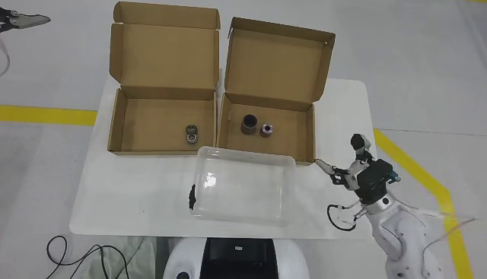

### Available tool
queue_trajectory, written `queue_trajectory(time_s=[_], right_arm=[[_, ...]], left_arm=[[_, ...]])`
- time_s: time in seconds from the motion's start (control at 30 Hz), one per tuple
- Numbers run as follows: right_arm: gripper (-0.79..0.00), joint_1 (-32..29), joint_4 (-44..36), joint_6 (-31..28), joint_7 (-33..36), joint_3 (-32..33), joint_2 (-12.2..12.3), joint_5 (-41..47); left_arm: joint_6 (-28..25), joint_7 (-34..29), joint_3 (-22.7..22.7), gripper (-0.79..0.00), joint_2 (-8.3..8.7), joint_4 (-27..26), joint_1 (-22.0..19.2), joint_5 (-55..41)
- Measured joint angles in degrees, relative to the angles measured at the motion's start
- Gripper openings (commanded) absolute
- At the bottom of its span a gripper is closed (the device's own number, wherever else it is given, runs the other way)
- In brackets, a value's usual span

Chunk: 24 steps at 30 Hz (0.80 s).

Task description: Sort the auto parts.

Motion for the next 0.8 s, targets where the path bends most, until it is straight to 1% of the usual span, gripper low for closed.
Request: queue_trajectory(time_s=[0.3, 0.47, 0.63, 0.8], right_arm=[[0.0, -9.04, -3.66, 3.58, -7.07, 4.67, 0.33, 0.13], [0.0, -12.25, -5.36, 4.99, -9.1, 6.12, 0.41, 0.3], [0.0, -15.52, -7.2, 7.67, -11.22, 7.12, 0.33, 0.62], [0.0, -18.53, -9.57, 9.02, -12.07, 7.95, 0.3, 0.53]], left_arm=[[0.0, 0.0, 0.0, 0.0, 0.0, 0.0, 0.0, 0.0], [0.0, 0.0, 0.0, 0.0, 0.0, 0.0, 0.0, 0.0], [0.0, 0.0, 0.0, 0.0, 0.0, 0.0, 0.0, 0.0], [0.0, 0.0, 0.0, 0.0, 0.0, 0.0, 0.0, 0.0]])
